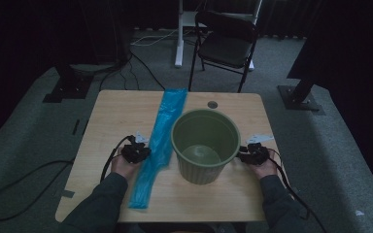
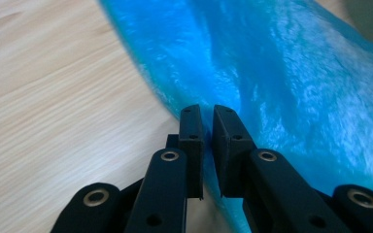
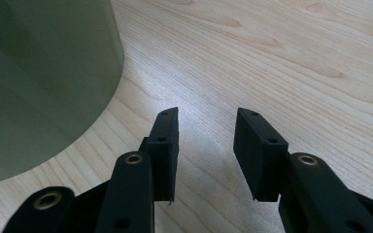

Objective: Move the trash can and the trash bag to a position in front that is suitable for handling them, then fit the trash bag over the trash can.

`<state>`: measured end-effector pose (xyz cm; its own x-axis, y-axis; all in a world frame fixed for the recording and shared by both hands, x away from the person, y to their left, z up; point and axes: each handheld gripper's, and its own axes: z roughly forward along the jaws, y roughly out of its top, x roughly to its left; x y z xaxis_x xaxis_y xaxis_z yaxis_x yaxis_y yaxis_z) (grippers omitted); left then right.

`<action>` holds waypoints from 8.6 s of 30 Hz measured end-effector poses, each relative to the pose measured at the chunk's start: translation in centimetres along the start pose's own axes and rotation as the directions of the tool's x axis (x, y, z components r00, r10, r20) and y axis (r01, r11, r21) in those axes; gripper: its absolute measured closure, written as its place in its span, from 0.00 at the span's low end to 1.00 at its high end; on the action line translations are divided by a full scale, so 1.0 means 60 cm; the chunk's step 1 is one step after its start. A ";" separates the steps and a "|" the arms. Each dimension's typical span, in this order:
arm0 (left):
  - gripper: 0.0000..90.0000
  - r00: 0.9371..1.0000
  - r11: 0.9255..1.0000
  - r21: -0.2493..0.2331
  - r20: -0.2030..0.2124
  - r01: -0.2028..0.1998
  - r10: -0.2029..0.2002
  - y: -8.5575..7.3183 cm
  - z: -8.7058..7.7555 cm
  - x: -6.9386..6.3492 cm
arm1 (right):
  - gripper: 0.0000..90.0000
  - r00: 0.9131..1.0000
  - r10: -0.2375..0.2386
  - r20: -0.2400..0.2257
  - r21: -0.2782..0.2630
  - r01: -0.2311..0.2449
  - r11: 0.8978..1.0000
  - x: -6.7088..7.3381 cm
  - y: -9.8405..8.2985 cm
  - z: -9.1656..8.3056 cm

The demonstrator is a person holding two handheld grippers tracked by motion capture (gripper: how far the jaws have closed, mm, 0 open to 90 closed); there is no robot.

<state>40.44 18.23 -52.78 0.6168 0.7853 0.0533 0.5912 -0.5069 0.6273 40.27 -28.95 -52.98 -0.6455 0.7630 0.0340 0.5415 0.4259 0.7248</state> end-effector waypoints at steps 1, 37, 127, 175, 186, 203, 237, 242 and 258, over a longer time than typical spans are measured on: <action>0.92 1.000 1.000 0.004 -0.014 0.014 -0.014 -0.003 -0.003 0.008 | 0.68 1.000 0.000 -0.001 -0.002 0.000 1.000 0.000 0.000 0.000; 0.60 0.995 0.995 -0.027 -0.039 0.092 -0.093 0.083 0.011 0.015 | 0.67 0.999 -0.027 -0.041 -0.022 0.026 0.999 0.019 0.019 -0.007; 0.57 0.980 0.978 0.063 -0.019 0.201 -0.200 0.051 0.037 0.111 | 0.61 0.991 -0.080 -0.104 0.032 0.083 0.996 0.038 0.025 -0.002; 1.00 0.989 0.990 0.042 0.051 0.133 -0.136 0.074 0.058 0.084 | 0.62 0.985 -0.105 -0.137 0.075 0.116 0.990 0.045 0.023 0.008; 1.00 0.985 0.993 -0.045 0.140 0.106 -0.098 0.068 0.008 0.090 | 0.64 0.983 -0.107 -0.146 0.075 0.119 0.990 0.047 0.023 0.008; 1.00 0.973 0.977 -0.199 0.230 0.069 -0.022 0.086 -0.077 0.093 | 0.64 0.983 -0.108 -0.150 0.069 0.119 0.990 0.048 0.025 0.005; 1.00 0.936 0.940 -0.340 0.325 -0.018 0.135 0.126 -0.196 0.072 | 0.66 0.979 -0.123 -0.160 0.052 0.133 0.990 0.050 0.036 0.007; 1.00 0.920 0.931 -0.362 0.347 -0.045 0.180 0.131 -0.217 0.062 | 0.67 0.981 -0.125 -0.148 0.057 0.135 0.989 0.049 0.040 0.011; 1.00 0.895 0.891 -0.446 0.358 -0.088 0.267 0.152 -0.283 0.045 | 0.67 0.981 -0.123 -0.147 0.046 0.132 0.990 0.045 0.046 0.010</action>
<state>38.67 21.77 -33.74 0.8958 0.4401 -0.0624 0.2405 -0.3619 0.9006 40.36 -25.38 -51.31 -0.7796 0.6247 0.0450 0.4762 0.5445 0.6904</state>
